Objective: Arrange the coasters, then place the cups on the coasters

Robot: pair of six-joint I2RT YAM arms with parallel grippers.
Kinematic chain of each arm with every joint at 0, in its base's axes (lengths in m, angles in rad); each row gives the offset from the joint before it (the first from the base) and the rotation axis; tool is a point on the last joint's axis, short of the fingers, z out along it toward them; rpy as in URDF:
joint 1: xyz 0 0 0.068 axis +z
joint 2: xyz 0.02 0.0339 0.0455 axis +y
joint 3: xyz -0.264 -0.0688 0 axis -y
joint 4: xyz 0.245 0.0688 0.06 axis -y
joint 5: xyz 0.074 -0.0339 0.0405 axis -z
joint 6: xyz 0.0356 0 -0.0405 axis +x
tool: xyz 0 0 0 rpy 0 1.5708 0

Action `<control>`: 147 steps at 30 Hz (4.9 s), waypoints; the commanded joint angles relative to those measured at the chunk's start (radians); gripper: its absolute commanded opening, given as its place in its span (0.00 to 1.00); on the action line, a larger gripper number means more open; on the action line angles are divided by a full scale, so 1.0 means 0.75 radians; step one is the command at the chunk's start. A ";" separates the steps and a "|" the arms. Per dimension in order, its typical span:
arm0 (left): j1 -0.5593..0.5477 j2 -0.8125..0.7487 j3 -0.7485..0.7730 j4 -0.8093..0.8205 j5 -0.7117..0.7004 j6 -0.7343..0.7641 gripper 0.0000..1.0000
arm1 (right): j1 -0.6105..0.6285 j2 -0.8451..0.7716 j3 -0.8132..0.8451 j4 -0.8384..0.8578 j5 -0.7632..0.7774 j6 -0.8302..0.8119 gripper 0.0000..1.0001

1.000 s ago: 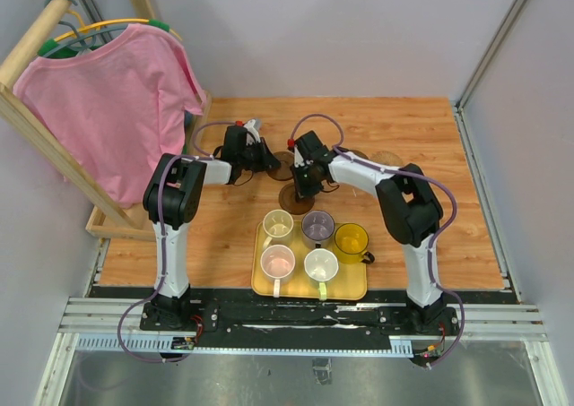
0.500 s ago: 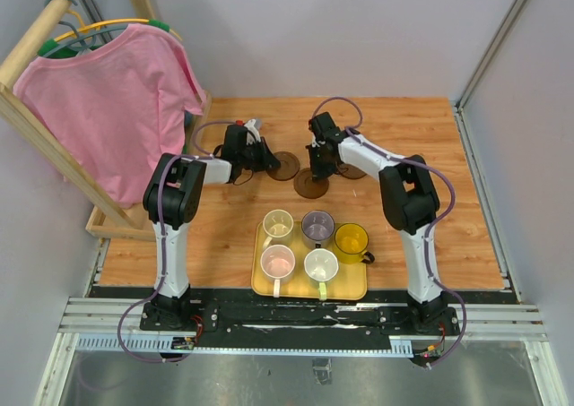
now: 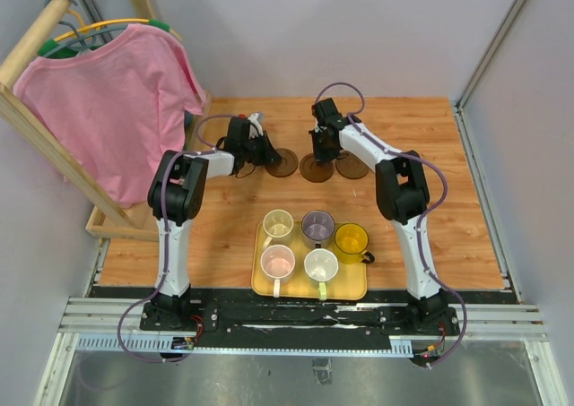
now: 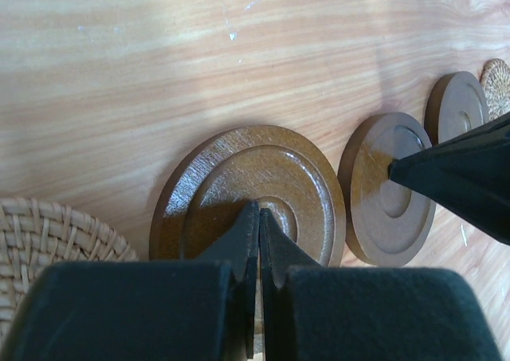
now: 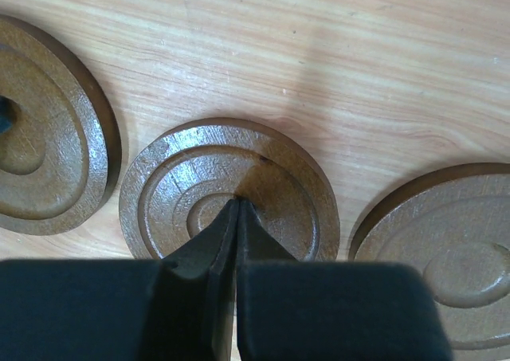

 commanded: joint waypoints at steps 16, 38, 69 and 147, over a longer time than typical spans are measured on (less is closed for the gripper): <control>0.008 0.089 0.067 -0.044 0.015 0.031 0.01 | -0.034 0.069 0.084 0.066 0.025 -0.063 0.02; 0.006 0.094 0.054 -0.025 0.044 0.019 0.01 | -0.036 0.096 0.120 0.098 -0.034 -0.067 0.03; 0.025 -0.427 -0.208 0.023 -0.019 0.011 0.00 | -0.071 -0.546 -0.441 0.218 0.083 -0.090 0.05; 0.085 -0.592 -0.617 0.097 -0.183 0.017 0.01 | -0.253 -0.402 -0.835 0.311 0.087 0.076 0.01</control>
